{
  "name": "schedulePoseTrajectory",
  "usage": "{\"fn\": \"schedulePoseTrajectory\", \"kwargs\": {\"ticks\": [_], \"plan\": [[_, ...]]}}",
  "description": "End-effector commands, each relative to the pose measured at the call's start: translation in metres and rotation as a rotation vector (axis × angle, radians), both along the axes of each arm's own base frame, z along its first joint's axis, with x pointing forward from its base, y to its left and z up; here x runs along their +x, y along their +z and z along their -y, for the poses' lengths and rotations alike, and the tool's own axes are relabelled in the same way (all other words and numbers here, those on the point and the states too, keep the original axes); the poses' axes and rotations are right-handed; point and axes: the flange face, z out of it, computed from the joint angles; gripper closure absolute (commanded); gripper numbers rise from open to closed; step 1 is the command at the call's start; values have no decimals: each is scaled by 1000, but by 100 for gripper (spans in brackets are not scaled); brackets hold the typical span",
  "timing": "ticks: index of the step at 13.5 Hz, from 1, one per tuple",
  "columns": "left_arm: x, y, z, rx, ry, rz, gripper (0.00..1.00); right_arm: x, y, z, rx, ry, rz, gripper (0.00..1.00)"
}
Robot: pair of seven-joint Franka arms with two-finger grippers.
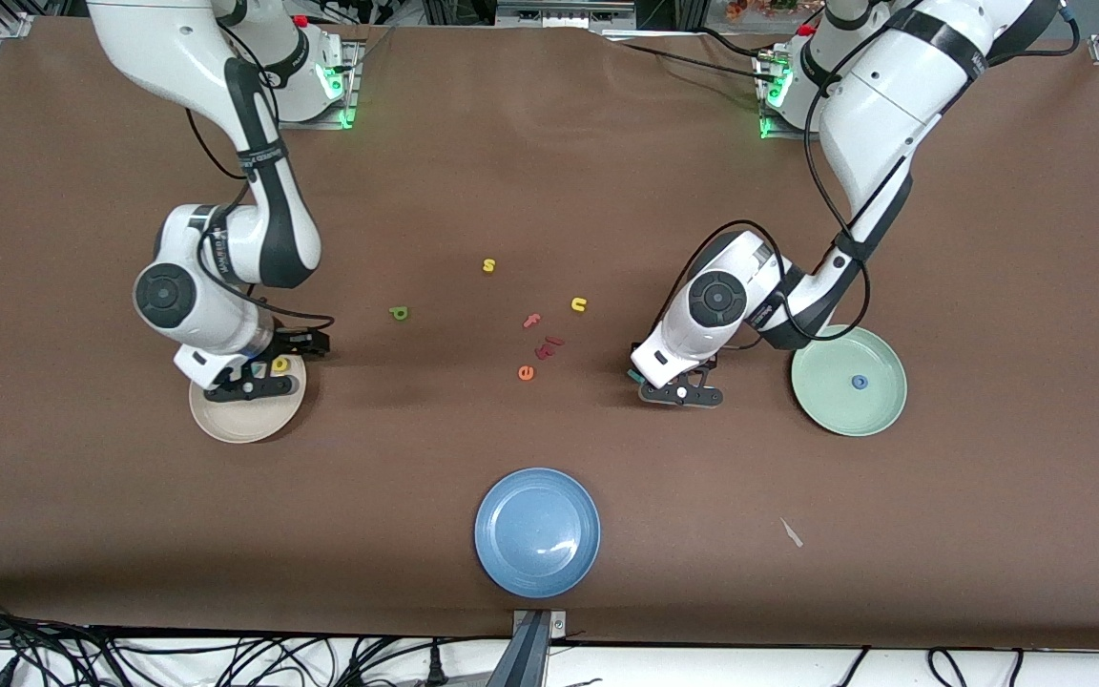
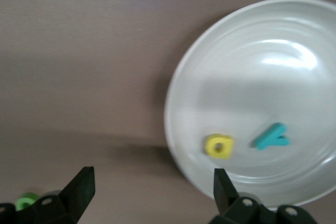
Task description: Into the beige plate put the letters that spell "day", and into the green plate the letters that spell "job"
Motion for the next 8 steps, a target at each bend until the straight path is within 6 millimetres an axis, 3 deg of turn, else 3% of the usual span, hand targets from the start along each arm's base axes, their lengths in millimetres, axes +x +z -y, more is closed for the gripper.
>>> {"fn": "schedulePoseTrajectory", "kwargs": {"ticks": [1,3,8], "plan": [[3,-4,5,7,-2,15,47,-16,6,-23,36,-83,-15,0],[3,-5,5,7,-2,14,55,-28,-1,-40,41,-148,-1,0],[1,-7,5,12,5,9,61,-67,-13,-68,65,-291,54,0]]}}
